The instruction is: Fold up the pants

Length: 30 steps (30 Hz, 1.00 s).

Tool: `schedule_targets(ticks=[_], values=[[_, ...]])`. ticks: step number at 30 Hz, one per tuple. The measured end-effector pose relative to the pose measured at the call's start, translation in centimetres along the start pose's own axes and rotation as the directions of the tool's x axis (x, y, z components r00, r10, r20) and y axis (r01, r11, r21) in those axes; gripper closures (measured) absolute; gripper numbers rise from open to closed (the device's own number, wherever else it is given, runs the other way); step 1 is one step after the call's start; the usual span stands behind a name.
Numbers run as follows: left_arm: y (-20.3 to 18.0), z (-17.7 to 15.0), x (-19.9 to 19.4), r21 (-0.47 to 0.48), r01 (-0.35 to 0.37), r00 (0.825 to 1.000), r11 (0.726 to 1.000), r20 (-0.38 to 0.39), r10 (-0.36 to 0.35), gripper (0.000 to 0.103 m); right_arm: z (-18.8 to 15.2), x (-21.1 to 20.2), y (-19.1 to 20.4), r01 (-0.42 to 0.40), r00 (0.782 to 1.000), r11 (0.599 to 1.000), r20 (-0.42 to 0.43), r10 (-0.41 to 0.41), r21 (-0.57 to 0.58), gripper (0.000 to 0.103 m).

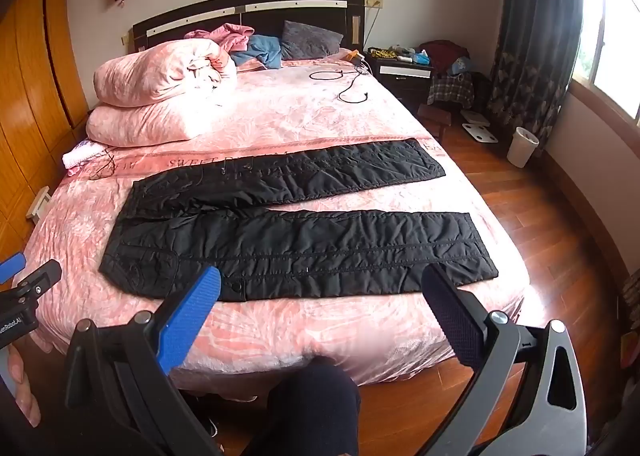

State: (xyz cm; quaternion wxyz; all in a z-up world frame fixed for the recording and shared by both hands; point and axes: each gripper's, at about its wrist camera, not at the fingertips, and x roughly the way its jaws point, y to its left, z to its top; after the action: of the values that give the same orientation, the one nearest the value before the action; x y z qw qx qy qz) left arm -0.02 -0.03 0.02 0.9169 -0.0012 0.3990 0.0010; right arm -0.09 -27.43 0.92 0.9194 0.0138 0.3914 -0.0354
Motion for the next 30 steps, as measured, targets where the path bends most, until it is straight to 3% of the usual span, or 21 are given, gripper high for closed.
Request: schedule_targets(ticks=[30], values=[[-0.3,0.16,-0.19,-0.005,0.002,1.0,1.0,-0.005,-0.002,0.004,0.18,-0.45,-0.14,0.01,1.0,1.0,-0.003,-0.01,-0.008,0.002]])
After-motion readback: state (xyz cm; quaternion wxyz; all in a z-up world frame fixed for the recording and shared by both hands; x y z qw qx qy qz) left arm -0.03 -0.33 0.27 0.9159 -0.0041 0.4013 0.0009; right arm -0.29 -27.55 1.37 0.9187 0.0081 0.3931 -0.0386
